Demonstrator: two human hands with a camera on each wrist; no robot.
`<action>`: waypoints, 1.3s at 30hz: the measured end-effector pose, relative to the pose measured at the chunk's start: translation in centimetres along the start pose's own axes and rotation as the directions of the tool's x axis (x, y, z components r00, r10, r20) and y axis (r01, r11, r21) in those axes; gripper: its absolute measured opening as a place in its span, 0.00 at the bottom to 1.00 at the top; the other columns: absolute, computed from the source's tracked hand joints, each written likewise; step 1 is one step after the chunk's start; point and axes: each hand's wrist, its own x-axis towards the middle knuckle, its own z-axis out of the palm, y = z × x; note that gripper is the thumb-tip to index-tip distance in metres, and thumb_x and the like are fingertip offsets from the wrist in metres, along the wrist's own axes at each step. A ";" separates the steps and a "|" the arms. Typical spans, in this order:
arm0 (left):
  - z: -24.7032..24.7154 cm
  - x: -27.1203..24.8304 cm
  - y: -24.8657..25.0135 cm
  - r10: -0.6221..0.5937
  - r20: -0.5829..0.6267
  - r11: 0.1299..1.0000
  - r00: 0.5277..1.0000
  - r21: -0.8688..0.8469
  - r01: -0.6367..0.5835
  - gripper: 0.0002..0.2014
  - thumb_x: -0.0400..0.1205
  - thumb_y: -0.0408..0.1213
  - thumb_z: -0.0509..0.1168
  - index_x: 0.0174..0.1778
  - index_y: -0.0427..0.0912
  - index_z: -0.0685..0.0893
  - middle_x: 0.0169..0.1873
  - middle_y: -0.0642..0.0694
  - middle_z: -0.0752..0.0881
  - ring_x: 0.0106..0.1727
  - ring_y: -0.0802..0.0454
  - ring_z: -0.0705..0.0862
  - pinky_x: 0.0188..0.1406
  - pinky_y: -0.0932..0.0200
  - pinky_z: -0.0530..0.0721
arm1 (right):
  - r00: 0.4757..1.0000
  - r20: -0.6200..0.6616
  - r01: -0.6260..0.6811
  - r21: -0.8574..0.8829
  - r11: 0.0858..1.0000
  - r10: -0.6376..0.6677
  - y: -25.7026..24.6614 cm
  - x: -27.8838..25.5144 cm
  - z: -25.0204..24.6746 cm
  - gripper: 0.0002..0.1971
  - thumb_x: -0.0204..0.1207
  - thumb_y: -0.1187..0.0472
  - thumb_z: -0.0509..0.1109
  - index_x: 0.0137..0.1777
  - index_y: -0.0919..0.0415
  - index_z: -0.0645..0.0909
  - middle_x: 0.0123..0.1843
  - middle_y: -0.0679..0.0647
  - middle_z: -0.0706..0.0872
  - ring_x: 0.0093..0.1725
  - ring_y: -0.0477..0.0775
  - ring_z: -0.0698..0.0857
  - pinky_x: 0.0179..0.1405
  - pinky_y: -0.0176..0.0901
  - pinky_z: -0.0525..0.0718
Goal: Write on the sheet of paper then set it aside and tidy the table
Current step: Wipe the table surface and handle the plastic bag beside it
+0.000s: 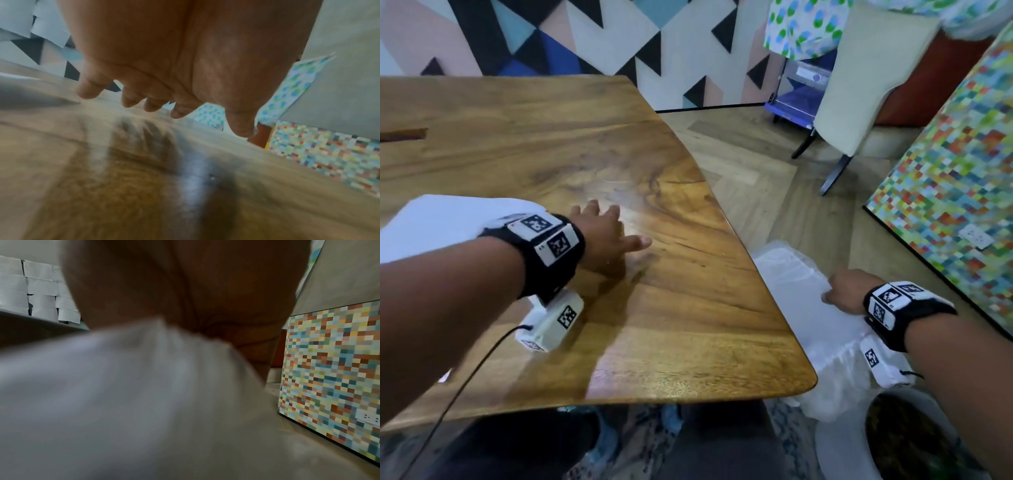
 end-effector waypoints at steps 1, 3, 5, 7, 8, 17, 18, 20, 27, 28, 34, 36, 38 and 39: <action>0.2 1.0 -0.1 0.000 -0.004 1.000 1.000 0.023 0.000 0.47 0.75 0.80 0.54 0.81 0.49 0.67 0.84 0.34 0.61 0.82 0.28 0.63 0.79 0.32 0.67 | 1.000 0.002 0.003 -0.002 1.000 -0.003 -0.1 0.1 0.0 0.19 0.84 0.50 0.62 0.62 0.65 0.82 0.61 0.61 0.85 0.58 0.60 0.84 0.49 0.44 0.77; 0.8 2.2 1.0 0.012 0.017 0.999 1.000 0.032 -0.013 0.47 0.73 0.82 0.52 0.78 0.49 0.68 0.84 0.34 0.61 0.82 0.25 0.63 0.78 0.30 0.67 | 1.000 0.005 0.006 -0.005 1.000 -0.006 -0.3 0.5 0.1 0.20 0.83 0.49 0.63 0.63 0.65 0.82 0.62 0.61 0.85 0.59 0.61 0.84 0.51 0.44 0.78; 1.2 2.8 3.6 0.094 -0.010 0.993 0.996 0.072 -0.093 0.47 0.74 0.81 0.52 0.80 0.50 0.67 0.86 0.35 0.59 0.83 0.26 0.60 0.80 0.29 0.64 | 1.000 0.011 0.004 -0.003 1.000 -0.004 -0.5 0.8 0.1 0.20 0.83 0.49 0.63 0.64 0.64 0.81 0.62 0.61 0.85 0.60 0.61 0.84 0.53 0.45 0.79; 1.3 2.9 7.1 0.190 -0.003 0.969 0.982 0.159 -0.188 0.49 0.74 0.82 0.50 0.85 0.53 0.61 0.87 0.38 0.56 0.85 0.28 0.57 0.81 0.29 0.61 | 1.000 0.014 0.006 -0.005 1.000 -0.006 -0.8 1.0 0.1 0.20 0.83 0.49 0.63 0.63 0.65 0.81 0.61 0.61 0.85 0.60 0.61 0.84 0.52 0.44 0.79; 1.3 2.8 9.0 0.219 0.015 0.964 0.976 0.150 -0.219 0.54 0.70 0.84 0.49 0.88 0.54 0.56 0.89 0.40 0.52 0.86 0.28 0.54 0.82 0.28 0.58 | 1.000 0.014 0.011 -0.007 1.000 -0.011 -1.0 1.2 0.2 0.20 0.83 0.49 0.63 0.62 0.65 0.82 0.60 0.61 0.85 0.58 0.61 0.84 0.51 0.44 0.79; 1.4 -2.3 16.8 0.582 0.210 0.796 0.785 0.052 -0.604 0.52 0.73 0.84 0.50 0.90 0.61 0.48 0.91 0.49 0.46 0.90 0.39 0.46 0.86 0.30 0.50 | 1.000 0.005 0.029 0.006 1.000 -0.029 -1.9 1.5 -0.4 0.13 0.80 0.51 0.66 0.42 0.60 0.79 0.43 0.57 0.83 0.46 0.60 0.85 0.43 0.43 0.79; 1.1 -2.4 15.5 0.561 0.153 0.823 0.814 0.006 -0.568 0.51 0.74 0.82 0.51 0.90 0.60 0.47 0.91 0.47 0.46 0.90 0.39 0.48 0.86 0.31 0.53 | 1.000 0.000 0.030 0.004 1.000 -0.030 -1.8 1.4 -0.5 0.13 0.80 0.51 0.66 0.41 0.61 0.79 0.42 0.57 0.82 0.46 0.60 0.84 0.43 0.43 0.78; 0.5 -2.2 11.9 0.423 0.059 0.906 0.904 -0.039 -0.421 0.51 0.75 0.80 0.53 0.90 0.60 0.46 0.90 0.45 0.44 0.90 0.37 0.48 0.85 0.30 0.56 | 1.000 -0.005 0.025 -0.001 1.000 -0.025 -1.6 1.2 -0.5 0.13 0.80 0.51 0.66 0.41 0.61 0.77 0.39 0.55 0.79 0.45 0.60 0.83 0.42 0.43 0.77; 0.9 -3.3 6.1 0.344 0.231 0.922 0.910 0.103 -0.374 0.51 0.70 0.84 0.48 0.88 0.66 0.51 0.90 0.51 0.45 0.89 0.32 0.46 0.82 0.24 0.56 | 0.999 -0.013 0.039 -0.027 0.999 -0.040 -1.4 0.2 -1.0 0.14 0.80 0.52 0.65 0.39 0.61 0.75 0.33 0.51 0.74 0.43 0.59 0.81 0.40 0.43 0.75; 1.0 -4.2 6.9 0.430 0.289 0.890 0.855 0.021 -0.455 0.51 0.68 0.84 0.47 0.88 0.68 0.49 0.90 0.57 0.43 0.90 0.38 0.41 0.84 0.26 0.50 | 0.999 -0.014 0.047 -0.031 0.998 -0.047 -1.4 0.0 -1.1 0.13 0.81 0.52 0.65 0.41 0.61 0.75 0.33 0.52 0.75 0.43 0.59 0.80 0.40 0.42 0.75; 0.8 -7.3 7.7 0.490 0.091 0.852 0.867 -0.261 -0.454 0.54 0.66 0.82 0.48 0.89 0.66 0.45 0.90 0.55 0.43 0.89 0.47 0.56 0.86 0.36 0.58 | 0.998 -0.027 0.051 -0.037 0.998 -0.052 -1.1 -0.6 -1.5 0.13 0.82 0.52 0.65 0.45 0.62 0.77 0.45 0.58 0.80 0.46 0.59 0.80 0.44 0.43 0.76; 1.3 -6.2 4.6 0.270 0.003 0.942 0.963 -0.209 -0.264 0.63 0.58 0.85 0.43 0.90 0.59 0.46 0.90 0.44 0.44 0.89 0.38 0.54 0.85 0.33 0.59 | 0.999 -0.026 0.047 -0.030 0.998 -0.048 -1.0 -0.7 -1.4 0.13 0.82 0.51 0.65 0.47 0.62 0.79 0.46 0.57 0.80 0.47 0.59 0.80 0.44 0.43 0.76; 2.1 -5.0 1.1 0.084 -0.012 0.990 0.996 -0.117 -0.085 0.71 0.51 0.90 0.40 0.90 0.53 0.51 0.89 0.36 0.49 0.88 0.30 0.53 0.83 0.29 0.60 | 0.999 -0.019 0.047 -0.022 0.999 -0.047 -0.9 -0.6 -1.0 0.13 0.82 0.50 0.65 0.47 0.62 0.79 0.47 0.57 0.80 0.47 0.60 0.81 0.45 0.43 0.77; 2.5 -4.7 -0.2 0.035 0.009 0.997 0.999 -0.072 -0.035 0.73 0.50 0.91 0.39 0.89 0.50 0.54 0.88 0.33 0.51 0.87 0.28 0.54 0.82 0.28 0.61 | 0.999 -0.012 0.047 -0.014 0.999 -0.047 -0.8 -0.4 -0.8 0.14 0.82 0.50 0.65 0.47 0.62 0.79 0.47 0.58 0.81 0.48 0.60 0.81 0.46 0.44 0.78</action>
